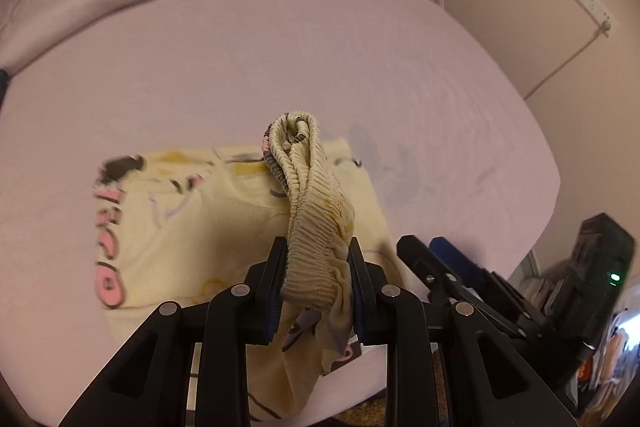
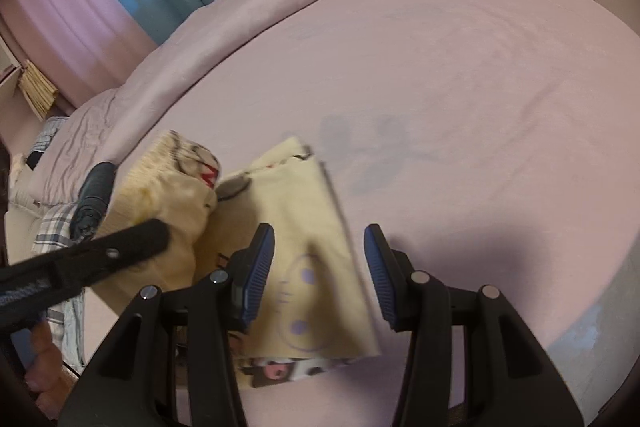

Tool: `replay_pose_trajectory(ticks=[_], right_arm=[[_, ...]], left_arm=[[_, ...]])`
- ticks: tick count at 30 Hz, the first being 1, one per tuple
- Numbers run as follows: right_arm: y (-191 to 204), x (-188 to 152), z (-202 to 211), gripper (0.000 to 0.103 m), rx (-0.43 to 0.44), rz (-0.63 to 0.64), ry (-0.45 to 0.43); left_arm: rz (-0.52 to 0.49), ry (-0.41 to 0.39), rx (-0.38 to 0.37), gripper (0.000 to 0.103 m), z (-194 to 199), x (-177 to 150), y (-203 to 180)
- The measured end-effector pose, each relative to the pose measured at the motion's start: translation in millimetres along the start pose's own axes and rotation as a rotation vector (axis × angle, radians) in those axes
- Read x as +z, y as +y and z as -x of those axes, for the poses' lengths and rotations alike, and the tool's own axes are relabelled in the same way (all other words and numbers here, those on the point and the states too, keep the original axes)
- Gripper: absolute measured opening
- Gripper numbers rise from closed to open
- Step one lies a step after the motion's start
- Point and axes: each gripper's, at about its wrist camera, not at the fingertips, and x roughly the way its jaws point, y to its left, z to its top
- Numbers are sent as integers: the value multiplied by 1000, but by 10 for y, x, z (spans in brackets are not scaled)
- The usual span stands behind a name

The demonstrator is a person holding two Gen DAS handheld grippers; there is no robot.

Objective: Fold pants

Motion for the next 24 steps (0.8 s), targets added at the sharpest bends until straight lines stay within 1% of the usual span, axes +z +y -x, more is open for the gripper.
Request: replay_pose_trajectory(ticks=[5, 9, 12, 14, 17, 19, 20, 21, 22, 24], right_arm=[[-128, -2, 0, 47, -30, -13, 6], [-202, 0, -18, 47, -34, -27, 12], [-209, -21, -24, 46, -40, -23, 19], [-215, -34, -18, 47, -54, -16, 18], [-235, -17, -17, 47, -61, -20, 18], [-243, -15, 8, 47, -66, -23, 15], [-248, -8, 23, 47, -69, -24, 12], [-255, 5, 27, 47, -72, -26, 9], [-262, 14, 52, 48, -76, -28, 3], [-245, 24, 102, 49, -79, -25, -11]], left_arm=[[-4, 48, -1, 26, -222, -4, -60], [-8, 91, -9, 26, -392, 0, -64], [3, 137, -33, 27, -543, 2, -40], [11, 152, -47, 29, -601, -15, -18], [-6, 141, -57, 33, -576, -43, -36], [-3, 146, -73, 39, -536, -50, -26], [4, 150, -93, 42, -500, -51, -11], [11, 152, -116, 49, -471, -40, -3], [17, 155, -153, 53, -419, -34, -1], [21, 149, -195, 53, -353, -24, -23]])
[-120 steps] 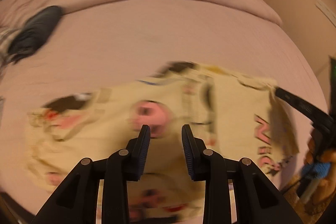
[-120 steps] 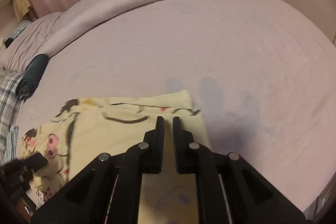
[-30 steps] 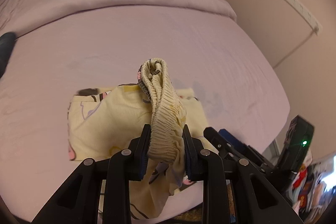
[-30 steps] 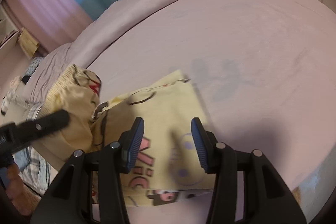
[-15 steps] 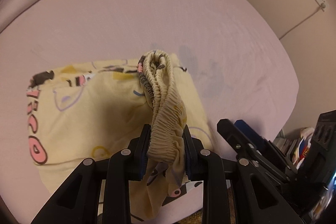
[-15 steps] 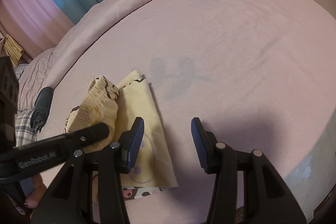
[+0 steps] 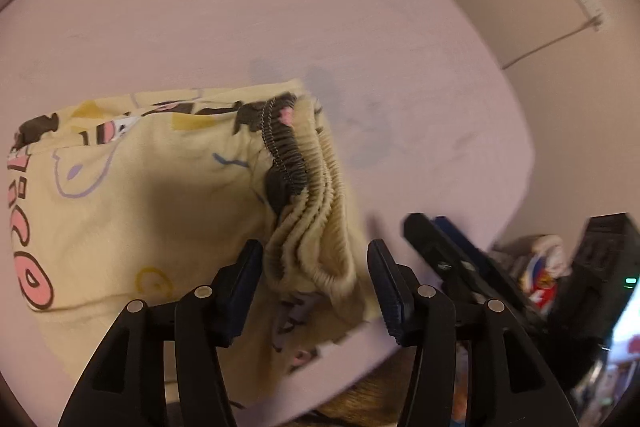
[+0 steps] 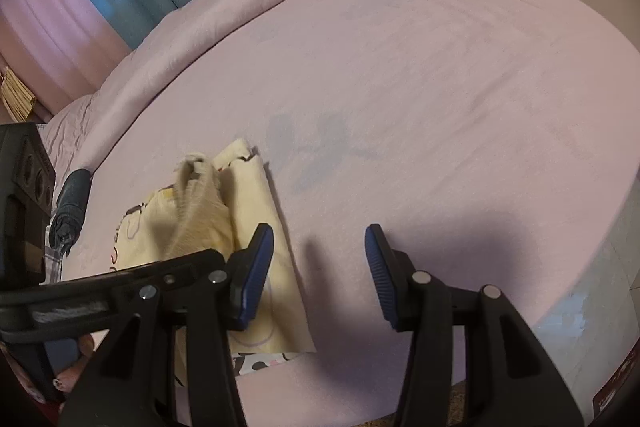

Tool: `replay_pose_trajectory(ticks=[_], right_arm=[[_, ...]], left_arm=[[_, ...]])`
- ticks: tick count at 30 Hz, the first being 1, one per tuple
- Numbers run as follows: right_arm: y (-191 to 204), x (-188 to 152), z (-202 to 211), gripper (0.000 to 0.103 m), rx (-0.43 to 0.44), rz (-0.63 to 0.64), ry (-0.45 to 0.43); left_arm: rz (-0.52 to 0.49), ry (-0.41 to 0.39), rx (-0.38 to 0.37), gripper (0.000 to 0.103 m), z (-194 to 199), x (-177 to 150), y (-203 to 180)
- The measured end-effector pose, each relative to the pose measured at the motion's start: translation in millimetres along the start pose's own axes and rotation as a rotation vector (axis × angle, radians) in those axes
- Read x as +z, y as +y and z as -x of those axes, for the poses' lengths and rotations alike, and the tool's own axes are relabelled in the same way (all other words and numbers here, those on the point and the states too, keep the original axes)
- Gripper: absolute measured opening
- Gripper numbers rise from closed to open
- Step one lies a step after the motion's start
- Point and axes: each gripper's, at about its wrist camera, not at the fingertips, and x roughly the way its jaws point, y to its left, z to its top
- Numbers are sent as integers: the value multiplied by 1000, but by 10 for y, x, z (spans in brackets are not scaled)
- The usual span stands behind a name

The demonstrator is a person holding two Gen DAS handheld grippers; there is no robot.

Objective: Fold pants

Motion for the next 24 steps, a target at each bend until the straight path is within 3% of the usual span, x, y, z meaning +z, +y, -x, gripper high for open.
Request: replay_pose_trajectory(ticks=[8, 12, 17, 20, 21, 24], right_arm=[[124, 68, 196, 49, -30, 46, -49], [318, 112, 314, 49, -22, 101, -80], [686, 60, 361, 49, 64, 200, -97], [935, -24, 195, 36, 142, 258, -40], [1016, -63, 119, 27, 174, 275, -11], [1214, -190, -113, 26, 223, 336, 51]], left_arm=[[3, -135, 24, 54, 607, -78, 56], [41, -225, 111, 54, 937, -175, 282], [140, -324, 245, 54, 1182, -351, 690], [190, -313, 267, 54, 1121, -463, 939], [205, -298, 269, 54, 1094, -503, 1040], [233, -257, 268, 54, 904, -621, 1210]])
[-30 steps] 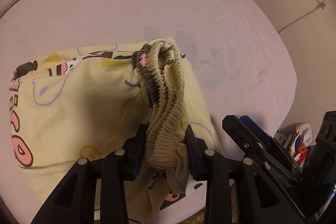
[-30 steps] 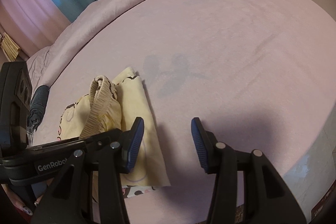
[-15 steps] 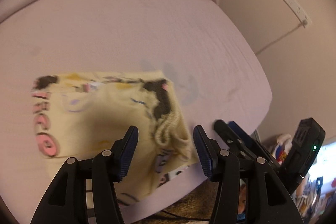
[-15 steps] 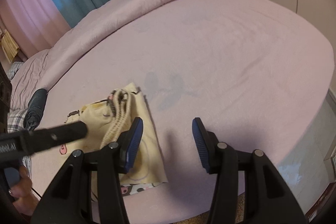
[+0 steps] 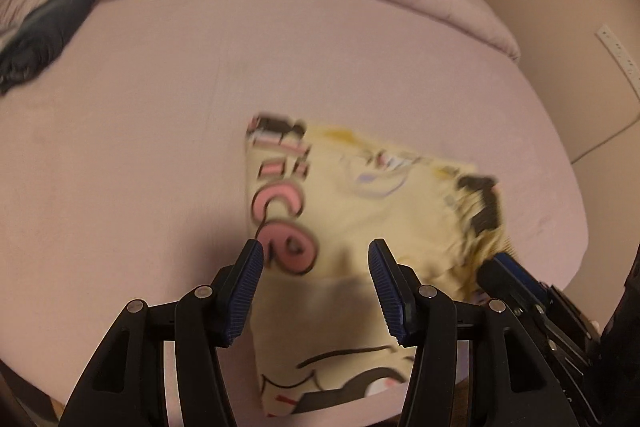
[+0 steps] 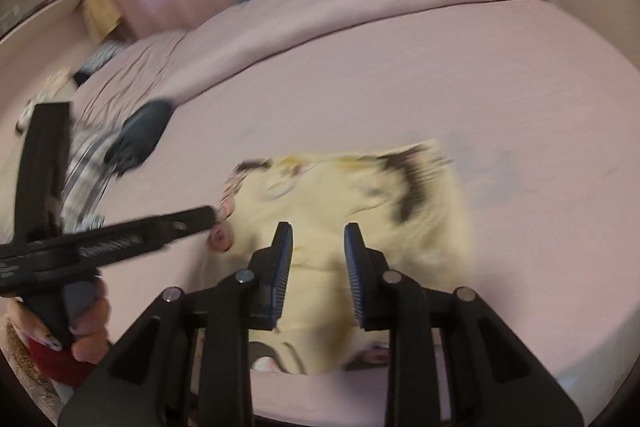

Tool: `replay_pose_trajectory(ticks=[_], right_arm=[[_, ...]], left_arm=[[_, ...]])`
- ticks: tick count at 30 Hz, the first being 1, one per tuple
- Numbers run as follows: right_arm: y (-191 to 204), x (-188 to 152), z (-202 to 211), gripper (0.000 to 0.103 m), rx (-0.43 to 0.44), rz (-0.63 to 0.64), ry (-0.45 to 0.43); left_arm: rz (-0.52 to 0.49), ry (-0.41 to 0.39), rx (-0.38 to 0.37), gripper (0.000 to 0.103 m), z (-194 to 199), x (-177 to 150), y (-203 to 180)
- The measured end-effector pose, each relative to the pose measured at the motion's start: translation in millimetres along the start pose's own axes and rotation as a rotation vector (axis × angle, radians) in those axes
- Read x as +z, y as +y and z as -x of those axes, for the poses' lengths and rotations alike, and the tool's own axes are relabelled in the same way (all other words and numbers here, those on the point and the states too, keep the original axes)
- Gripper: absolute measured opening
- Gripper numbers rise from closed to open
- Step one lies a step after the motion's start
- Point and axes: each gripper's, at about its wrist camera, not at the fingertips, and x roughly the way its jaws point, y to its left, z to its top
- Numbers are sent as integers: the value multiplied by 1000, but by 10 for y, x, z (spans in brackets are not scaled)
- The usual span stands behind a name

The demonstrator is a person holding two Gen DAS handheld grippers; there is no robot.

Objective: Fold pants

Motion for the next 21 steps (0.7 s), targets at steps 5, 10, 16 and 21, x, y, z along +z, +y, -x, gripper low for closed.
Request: replay_pose_trajectory(ticks=[5, 10, 16, 21], right_arm=[[-27, -74, -369, 26, -96, 8, 71], [-389, -167, -469, 13, -195, -47, 105], [-619, -140, -333, 4, -180, -116, 110], [-319, 70, -247, 42, -83, -51, 60]], left_arm=[[5, 55, 36, 54, -280, -178, 86], [52, 64, 7, 54, -350, -281, 212], [56, 64, -1, 54, -175, -335, 287], [-14, 6, -21, 54, 30, -485, 165]])
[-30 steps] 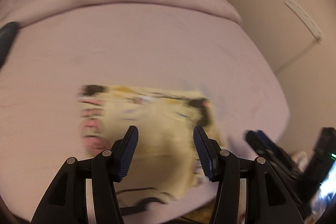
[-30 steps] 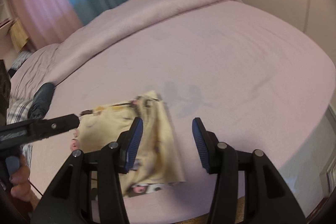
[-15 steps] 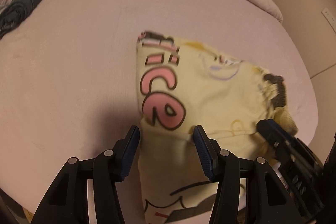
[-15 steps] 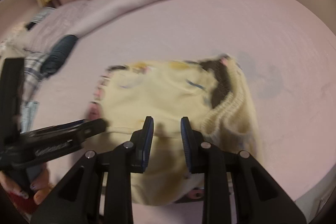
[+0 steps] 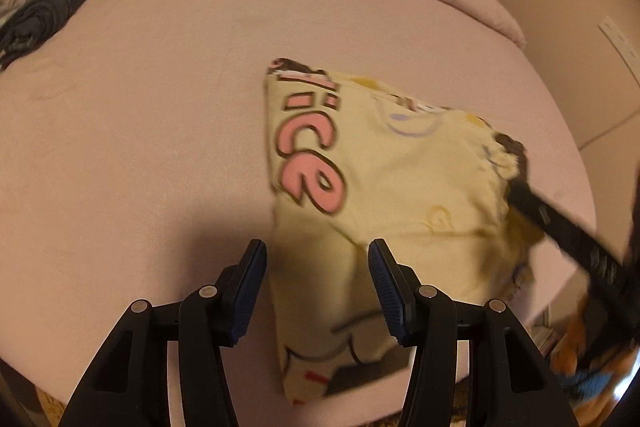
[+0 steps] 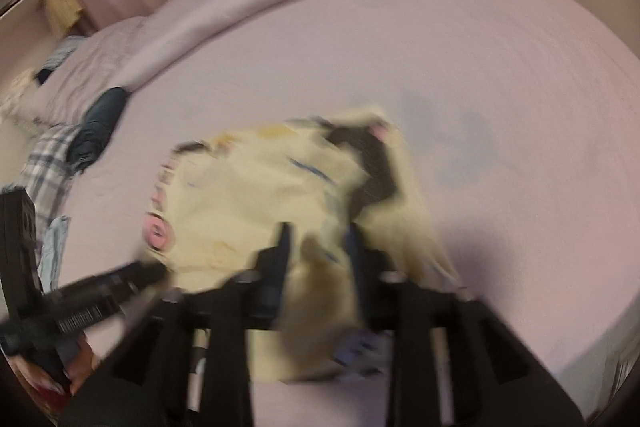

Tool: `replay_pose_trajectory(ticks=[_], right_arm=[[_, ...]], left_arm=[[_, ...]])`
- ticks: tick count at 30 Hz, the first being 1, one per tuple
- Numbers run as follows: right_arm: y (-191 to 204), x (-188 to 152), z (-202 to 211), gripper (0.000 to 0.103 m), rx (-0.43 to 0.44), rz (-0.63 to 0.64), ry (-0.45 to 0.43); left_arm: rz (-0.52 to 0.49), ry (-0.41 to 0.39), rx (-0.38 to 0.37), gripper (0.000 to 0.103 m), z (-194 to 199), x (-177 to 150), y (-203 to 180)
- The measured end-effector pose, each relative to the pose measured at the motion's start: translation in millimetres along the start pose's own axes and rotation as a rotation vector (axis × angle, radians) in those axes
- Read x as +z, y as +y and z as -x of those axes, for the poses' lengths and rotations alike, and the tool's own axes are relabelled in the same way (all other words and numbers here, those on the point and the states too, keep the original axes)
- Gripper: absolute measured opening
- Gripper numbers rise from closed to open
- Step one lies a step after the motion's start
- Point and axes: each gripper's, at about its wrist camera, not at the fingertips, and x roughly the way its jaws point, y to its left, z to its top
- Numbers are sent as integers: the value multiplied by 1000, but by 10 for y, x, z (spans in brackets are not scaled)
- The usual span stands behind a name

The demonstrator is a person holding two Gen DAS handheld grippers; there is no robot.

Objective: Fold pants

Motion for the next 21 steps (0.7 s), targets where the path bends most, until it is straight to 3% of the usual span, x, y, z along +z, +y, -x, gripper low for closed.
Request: replay_pose_trajectory(ticks=[3, 5, 6, 11, 13, 15, 18, 19, 21], right_arm=[[230, 120, -190, 42, 96, 24, 23], [348, 159, -405, 42, 115, 23, 71], [385, 149, -504, 38, 108, 28, 92], [397, 202, -774, 21, -71, 51, 77], [351, 247, -794, 7, -102, 36, 67], [289, 280, -808, 2, -122, 23, 61], [271, 301, -774, 2, -105, 5, 79], [276, 292, -679, 11, -96, 15, 82], [425, 290, -549, 14, -31, 46, 73]], left_arm=[[10, 32, -5, 54, -119, -126, -10], [36, 60, 2, 54, -210, -199, 50], [41, 33, -13, 54, -204, -240, 83], [46, 15, 16, 54, -143, -311, 99], [25, 9, 44, 54, -141, -353, 43], [25, 3, 50, 54, -78, -440, 101], [53, 8, 27, 54, -13, -483, 164], [70, 9, 14, 54, 13, -495, 202], [94, 6, -1, 54, 87, -564, 308]])
